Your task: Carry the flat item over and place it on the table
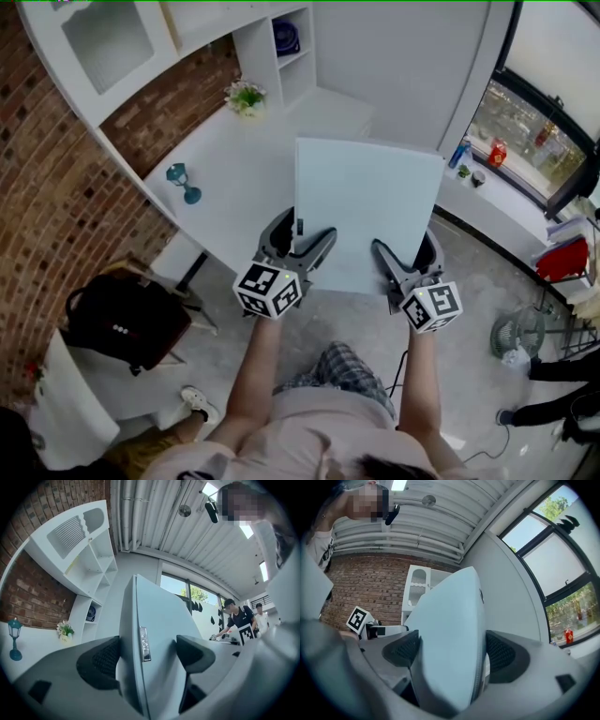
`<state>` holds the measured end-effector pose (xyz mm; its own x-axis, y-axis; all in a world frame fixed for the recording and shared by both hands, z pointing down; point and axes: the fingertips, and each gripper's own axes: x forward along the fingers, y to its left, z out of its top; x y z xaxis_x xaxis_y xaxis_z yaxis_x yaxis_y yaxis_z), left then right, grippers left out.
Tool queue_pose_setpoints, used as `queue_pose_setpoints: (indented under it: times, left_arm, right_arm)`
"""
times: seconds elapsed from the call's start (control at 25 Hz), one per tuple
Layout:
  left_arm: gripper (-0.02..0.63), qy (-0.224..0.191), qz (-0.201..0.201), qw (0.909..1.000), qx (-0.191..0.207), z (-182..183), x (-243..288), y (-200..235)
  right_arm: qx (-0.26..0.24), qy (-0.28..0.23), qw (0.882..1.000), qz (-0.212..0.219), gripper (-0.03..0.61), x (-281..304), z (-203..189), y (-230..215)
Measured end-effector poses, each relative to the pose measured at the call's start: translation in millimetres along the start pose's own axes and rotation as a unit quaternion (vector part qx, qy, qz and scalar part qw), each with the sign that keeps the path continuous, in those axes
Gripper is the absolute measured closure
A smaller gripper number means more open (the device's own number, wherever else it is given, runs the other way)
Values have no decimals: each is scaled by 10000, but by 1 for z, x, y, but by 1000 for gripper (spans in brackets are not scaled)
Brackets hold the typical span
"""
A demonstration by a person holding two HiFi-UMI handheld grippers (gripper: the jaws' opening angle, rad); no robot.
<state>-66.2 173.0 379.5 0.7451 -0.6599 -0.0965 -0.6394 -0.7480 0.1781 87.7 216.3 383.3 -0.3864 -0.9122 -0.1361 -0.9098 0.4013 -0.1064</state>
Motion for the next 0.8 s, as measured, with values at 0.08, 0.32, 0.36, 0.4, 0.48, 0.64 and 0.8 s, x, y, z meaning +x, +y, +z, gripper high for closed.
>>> queue_pose_setpoints:
  times: [0.08, 0.32, 0.36, 0.4, 0.48, 0.64, 0.8]
  left_arm:
    - [252, 15, -1, 10000, -26, -1, 5, 4]
    - [252, 33, -10, 10000, -75, -7, 29, 19]
    - [252, 47, -4, 10000, -78, -9, 35, 22]
    - [252, 60, -1, 10000, -74, -10, 41, 25]
    - [252, 85, 5, 9999, -58, -12, 55, 33]
    - [252, 110, 77, 9999, 18, -17, 94, 54]
    - [252, 98, 234, 9997, 51, -25, 146, 89]
  right_arm:
    - [18, 31, 10000, -23, 127, 5, -2, -4]
    - [14, 77, 9999, -86, 127, 24, -8, -24]
    - [24, 82, 9999, -80, 126, 28, -9, -29]
    - [37, 78, 9999, -75, 126, 33, -11, -33]
    - [80, 61, 9999, -79, 126, 44, -14, -45]
    - [204, 48, 9998, -73, 126, 74, -24, -80]
    - [233, 36, 9997, 88, 126, 125, -36, -123]
